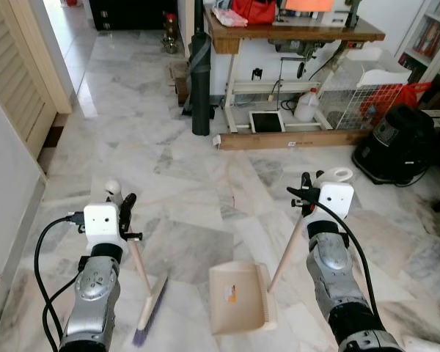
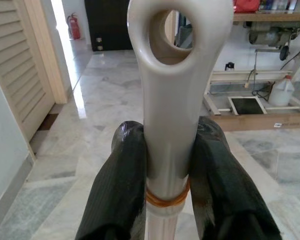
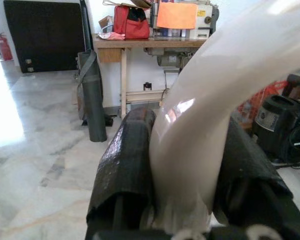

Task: Sweep floor

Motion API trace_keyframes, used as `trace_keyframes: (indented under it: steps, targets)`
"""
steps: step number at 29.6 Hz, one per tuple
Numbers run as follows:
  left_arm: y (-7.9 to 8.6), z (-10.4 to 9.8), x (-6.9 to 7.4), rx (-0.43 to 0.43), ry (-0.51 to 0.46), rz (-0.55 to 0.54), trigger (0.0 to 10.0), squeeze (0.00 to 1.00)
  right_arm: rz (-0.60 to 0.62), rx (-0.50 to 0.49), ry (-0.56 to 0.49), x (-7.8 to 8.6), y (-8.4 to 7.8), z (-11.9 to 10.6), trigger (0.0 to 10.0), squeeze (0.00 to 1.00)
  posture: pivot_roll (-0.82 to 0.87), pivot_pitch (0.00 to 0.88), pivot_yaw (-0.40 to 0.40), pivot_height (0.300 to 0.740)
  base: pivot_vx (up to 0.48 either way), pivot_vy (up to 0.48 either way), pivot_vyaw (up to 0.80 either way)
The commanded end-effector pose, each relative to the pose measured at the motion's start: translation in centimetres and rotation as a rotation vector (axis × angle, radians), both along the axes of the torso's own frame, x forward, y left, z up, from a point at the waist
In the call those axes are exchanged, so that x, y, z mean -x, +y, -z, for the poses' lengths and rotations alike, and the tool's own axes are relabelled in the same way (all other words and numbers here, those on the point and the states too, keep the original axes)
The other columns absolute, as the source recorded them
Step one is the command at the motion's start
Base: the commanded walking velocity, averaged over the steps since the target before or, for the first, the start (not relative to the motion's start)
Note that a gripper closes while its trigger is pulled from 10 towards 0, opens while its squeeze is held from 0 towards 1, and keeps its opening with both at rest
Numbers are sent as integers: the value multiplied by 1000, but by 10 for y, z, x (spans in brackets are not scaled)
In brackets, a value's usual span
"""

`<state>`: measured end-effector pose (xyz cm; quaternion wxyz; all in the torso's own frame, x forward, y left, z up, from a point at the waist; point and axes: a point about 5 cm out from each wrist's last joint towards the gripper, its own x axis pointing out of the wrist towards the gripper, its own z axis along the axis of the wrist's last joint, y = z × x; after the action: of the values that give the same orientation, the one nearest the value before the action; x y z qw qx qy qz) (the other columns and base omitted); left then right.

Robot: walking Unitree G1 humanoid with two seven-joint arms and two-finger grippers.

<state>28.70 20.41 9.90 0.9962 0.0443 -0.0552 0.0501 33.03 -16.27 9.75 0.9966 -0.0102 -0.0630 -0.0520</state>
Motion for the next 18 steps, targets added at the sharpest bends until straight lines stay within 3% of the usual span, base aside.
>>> trace_keyframes:
  steps: [1, 3, 18]
  targets:
    - [-1, -11, -3, 9, -54, 7, 10000, 0, 11, 7, -31, -3, -4, -8, 10000, 0, 48, 18, -34, 740, 0, 364, -788]
    - [-1, -12, -3, 6, -57, 6, 10000, 0, 12, 7, -31, -3, -4, -8, 10000, 0, 48, 18, -34, 740, 0, 315, -788]
    - [-1, -13, -4, 7, -61, 3, 10000, 0, 18, 12, -32, -3, -5, -9, 10000, 0, 46, 30, -33, 740, 0, 0, -781]
